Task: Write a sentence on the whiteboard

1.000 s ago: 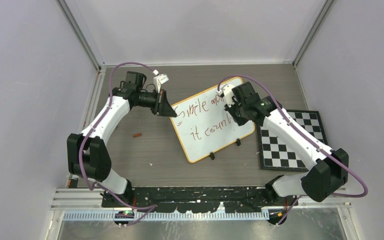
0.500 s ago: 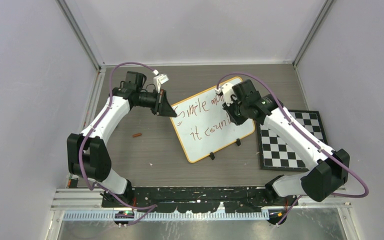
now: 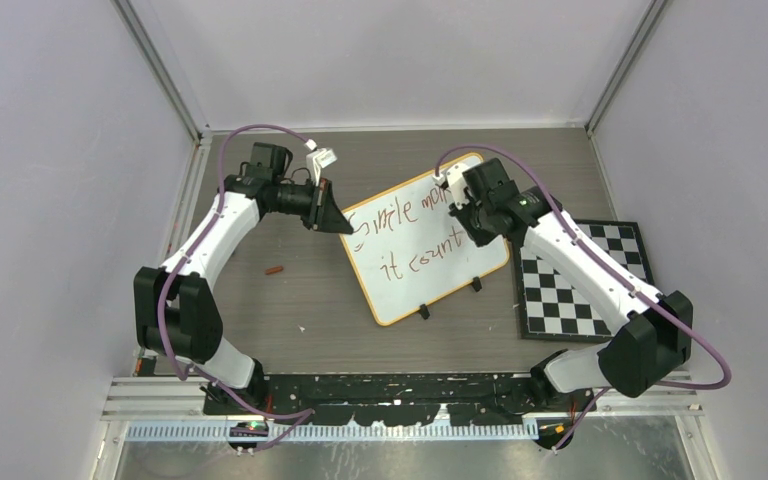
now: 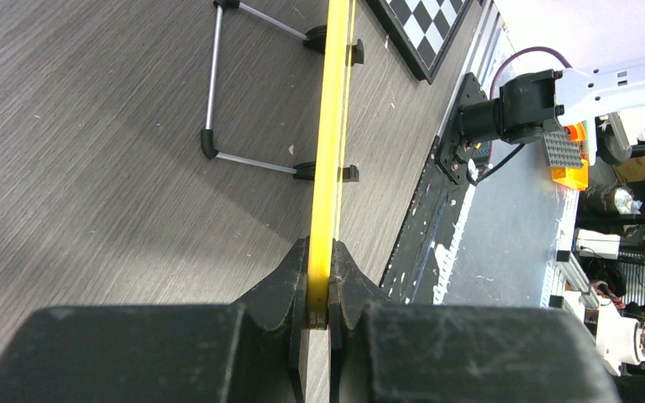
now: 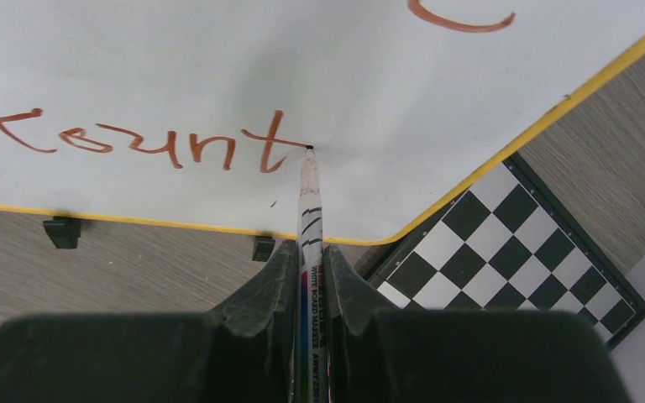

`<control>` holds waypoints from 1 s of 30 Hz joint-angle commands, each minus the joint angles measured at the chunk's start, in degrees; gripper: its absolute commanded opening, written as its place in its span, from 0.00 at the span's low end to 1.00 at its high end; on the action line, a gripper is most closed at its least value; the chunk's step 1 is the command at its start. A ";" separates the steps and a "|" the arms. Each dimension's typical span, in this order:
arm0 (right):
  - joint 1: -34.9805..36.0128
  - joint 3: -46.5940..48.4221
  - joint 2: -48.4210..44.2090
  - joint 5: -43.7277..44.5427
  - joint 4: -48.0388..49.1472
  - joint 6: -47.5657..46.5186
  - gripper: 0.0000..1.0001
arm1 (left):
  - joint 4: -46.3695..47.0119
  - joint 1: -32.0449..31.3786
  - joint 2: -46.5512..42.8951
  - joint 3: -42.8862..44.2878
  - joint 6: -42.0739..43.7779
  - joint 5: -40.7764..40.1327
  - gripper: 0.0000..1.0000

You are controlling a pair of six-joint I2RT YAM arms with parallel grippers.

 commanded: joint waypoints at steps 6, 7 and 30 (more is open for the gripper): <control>-1.13 -0.33 -1.83 0.91 3.02 0.77 0.00 | 0.22 0.19 0.54 1.22 1.83 -2.74 0.00; -1.11 -0.27 -2.37 -0.30 2.42 0.65 0.00 | 0.15 0.19 0.56 1.30 1.83 -2.73 0.00; -1.09 -5.71 -3.40 2.28 4.14 -0.27 0.00 | 0.77 0.19 -0.01 0.82 1.30 -2.91 0.00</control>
